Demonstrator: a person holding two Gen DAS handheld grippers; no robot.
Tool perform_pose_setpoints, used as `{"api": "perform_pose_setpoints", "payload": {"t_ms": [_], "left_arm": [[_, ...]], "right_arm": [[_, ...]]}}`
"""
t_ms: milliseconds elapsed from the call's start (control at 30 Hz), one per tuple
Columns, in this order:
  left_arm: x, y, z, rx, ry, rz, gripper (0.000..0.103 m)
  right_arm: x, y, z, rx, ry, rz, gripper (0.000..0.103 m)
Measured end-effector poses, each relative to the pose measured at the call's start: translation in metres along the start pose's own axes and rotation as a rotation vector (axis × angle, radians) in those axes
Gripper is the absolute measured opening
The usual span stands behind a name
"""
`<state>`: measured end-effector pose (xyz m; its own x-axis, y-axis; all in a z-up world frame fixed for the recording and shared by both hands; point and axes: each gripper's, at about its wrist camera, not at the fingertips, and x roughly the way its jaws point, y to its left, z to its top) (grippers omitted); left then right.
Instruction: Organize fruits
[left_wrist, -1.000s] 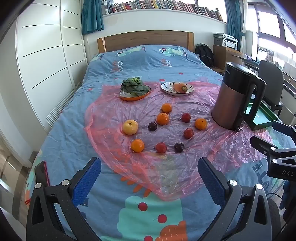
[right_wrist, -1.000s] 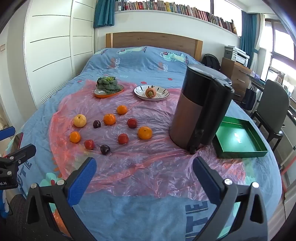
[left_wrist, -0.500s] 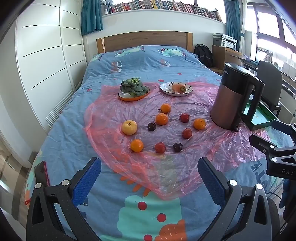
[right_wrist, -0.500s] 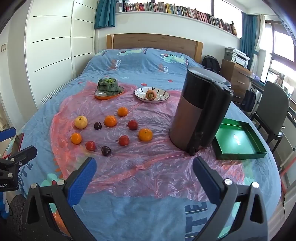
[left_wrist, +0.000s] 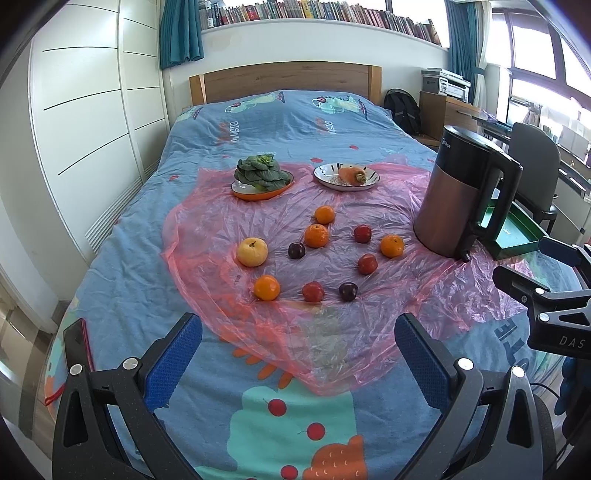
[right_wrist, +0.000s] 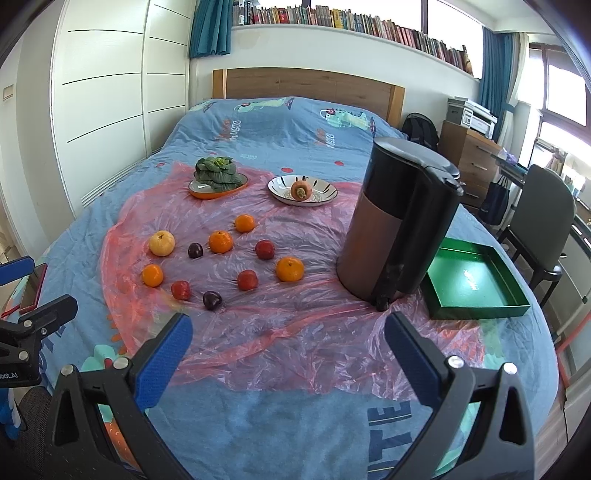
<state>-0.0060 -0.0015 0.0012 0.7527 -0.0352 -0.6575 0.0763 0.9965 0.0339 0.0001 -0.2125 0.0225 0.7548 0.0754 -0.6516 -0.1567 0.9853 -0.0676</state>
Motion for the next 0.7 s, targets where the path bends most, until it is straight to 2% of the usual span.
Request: {"api": "perform_pose_setpoints", "payload": {"t_ms": [700], "left_arm": [[0.017,-0.012,-0.009,0.013,0.039,-0.015,0.102]], "right_arm": [[0.0,-0.001,0.001,0.01,-0.013,-0.004,0.103]]}}
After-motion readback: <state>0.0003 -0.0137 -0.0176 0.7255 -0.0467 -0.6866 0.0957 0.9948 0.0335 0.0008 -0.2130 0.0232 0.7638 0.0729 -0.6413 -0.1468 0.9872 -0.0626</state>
